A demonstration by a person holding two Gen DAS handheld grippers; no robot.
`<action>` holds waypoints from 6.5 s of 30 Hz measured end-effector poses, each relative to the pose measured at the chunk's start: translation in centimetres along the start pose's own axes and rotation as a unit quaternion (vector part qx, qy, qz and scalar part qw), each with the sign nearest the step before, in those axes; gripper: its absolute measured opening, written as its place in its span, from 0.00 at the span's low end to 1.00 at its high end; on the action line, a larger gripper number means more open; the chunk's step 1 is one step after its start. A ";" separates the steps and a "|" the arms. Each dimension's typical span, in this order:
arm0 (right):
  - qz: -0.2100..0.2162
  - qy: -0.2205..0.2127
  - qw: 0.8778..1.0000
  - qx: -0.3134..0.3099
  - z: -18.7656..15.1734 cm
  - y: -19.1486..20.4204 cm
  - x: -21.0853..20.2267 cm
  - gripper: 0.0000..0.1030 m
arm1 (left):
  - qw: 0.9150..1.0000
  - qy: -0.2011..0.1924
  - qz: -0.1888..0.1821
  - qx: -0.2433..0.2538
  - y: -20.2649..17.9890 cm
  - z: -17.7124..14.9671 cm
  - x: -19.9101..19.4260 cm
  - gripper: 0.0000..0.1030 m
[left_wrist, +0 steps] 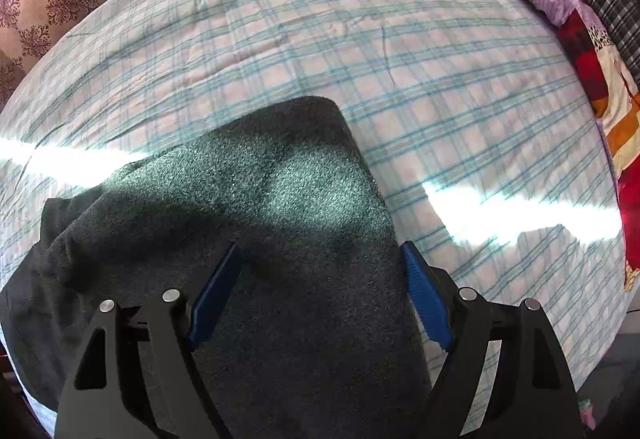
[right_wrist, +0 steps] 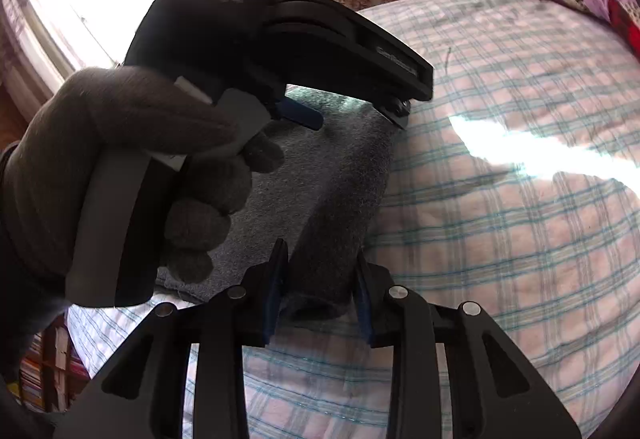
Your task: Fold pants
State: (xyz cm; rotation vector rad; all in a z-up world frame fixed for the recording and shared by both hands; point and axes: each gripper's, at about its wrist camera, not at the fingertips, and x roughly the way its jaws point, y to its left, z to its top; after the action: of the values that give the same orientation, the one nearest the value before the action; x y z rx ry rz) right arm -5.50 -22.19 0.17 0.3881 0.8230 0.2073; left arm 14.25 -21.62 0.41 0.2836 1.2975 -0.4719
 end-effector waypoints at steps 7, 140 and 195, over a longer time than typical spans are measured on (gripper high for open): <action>-0.005 -0.003 1.000 -0.029 -0.5 2.8 0.3 0.30 | 0.999 0.032 -0.007 0.024 0.4 -0.4 0.0 0.65; 0.004 0.052 0.973 -0.224 8.3 22.4 16.3 0.53 | 0.947 -0.220 -0.020 -0.233 40.9 -23.2 -11.3 0.33; 0.125 0.174 0.977 -0.027 6.1 17.6 23.5 0.76 | 0.914 -0.161 -0.198 -0.316 44.7 -30.7 -3.7 0.65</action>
State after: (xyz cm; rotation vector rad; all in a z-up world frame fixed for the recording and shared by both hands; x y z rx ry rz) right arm 14.17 0.01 -4.60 0.4088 1.1094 0.5419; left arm 9.12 32.03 -6.48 -0.5923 1.1132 -0.3909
